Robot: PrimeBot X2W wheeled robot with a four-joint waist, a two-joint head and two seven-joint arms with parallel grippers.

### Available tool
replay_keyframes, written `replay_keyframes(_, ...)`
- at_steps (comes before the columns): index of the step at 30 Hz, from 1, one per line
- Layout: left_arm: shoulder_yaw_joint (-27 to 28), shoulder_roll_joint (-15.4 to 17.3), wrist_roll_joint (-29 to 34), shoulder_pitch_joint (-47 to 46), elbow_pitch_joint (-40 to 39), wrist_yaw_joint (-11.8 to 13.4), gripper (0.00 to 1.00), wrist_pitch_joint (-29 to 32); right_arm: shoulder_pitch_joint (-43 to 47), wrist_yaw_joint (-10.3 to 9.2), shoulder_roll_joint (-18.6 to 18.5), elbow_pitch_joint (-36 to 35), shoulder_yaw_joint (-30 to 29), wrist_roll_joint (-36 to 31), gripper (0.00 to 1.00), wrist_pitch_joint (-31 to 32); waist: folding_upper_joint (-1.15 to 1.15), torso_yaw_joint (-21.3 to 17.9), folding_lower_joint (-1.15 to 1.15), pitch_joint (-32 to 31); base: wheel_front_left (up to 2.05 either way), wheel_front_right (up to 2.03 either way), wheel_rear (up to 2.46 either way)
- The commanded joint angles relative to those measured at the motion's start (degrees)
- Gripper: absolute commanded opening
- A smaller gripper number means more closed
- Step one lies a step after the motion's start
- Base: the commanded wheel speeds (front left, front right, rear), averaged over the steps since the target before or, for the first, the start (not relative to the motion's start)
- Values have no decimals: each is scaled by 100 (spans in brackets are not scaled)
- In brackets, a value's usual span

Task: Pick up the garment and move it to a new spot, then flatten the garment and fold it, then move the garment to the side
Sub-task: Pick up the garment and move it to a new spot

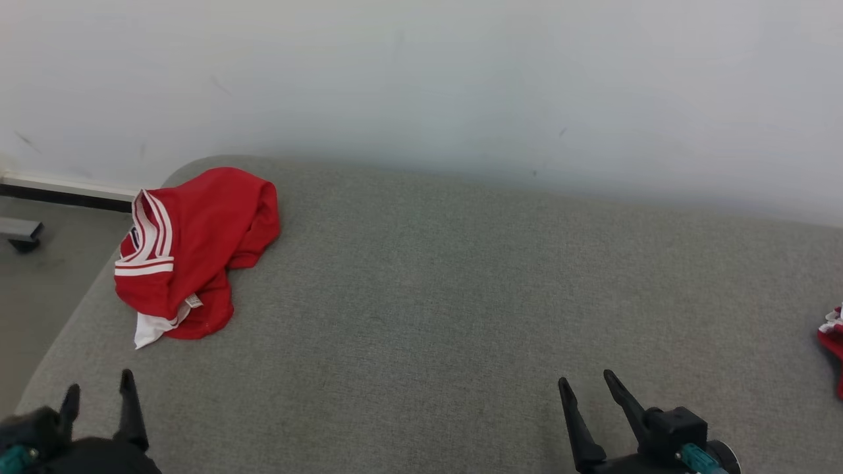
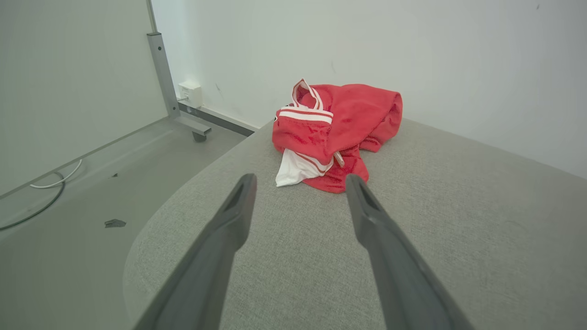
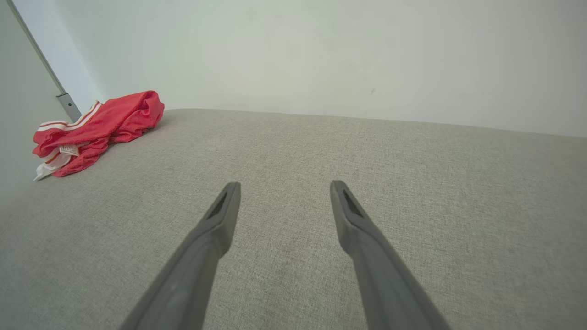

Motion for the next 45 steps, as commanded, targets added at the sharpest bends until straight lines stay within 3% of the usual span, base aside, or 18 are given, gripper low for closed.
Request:
replay_keyframes(1,55,81,-53,-171,77,7,100,31,-58,-16,4,-56,47,-53,100,37,-1,-181,0,199,0,0,0)
replay_keyframes(9,318,379,-434,-1312,971,85,100,219,-289,-16,-154,-645,407,-292,100,444,-1,-776,0,942,0,0,0)
replay_keyframes(17,402,811,-578,-2433,1574,157,100,591,-277,-16,-559,-1785,659,-260,100,960,-1,-1183,0,1878,0,0,0)
replay_keyframes(24,551,1121,-734,-3102,2116,437,100,1067,-316,-16,-760,-2500,623,-281,100,1217,-1,-1365,0,2585,0,0,0)
replay_keyframes(32,687,1090,-1010,-3536,2807,744,100,1866,-222,-16,-785,-2800,521,-330,100,1306,-1,-1396,0,2817,0,0,0)
replay_keyframes(33,668,1079,-998,-3517,2851,746,60,1848,-225,-16,-780,-2800,526,-332,100,1321,-1,-1397,0,2806,0,0,0)
replay_keyframes(34,647,1063,-989,-3494,2894,749,0,1821,-241,-16,-774,-2796,535,-328,100,1324,-1,-1397,0,2783,0,0,0)
replay_keyframes(40,463,1058,-962,-3292,2966,449,0,1873,-266,-16,-707,-2667,565,-274,100,1259,-1,-1332,0,2505,0,0,0)
replay_keyframes(45,419,1402,-932,-3284,2697,217,0,1767,-307,-16,-565,-2441,697,-175,100,1126,-1,-1351,0,2085,0,0,0)
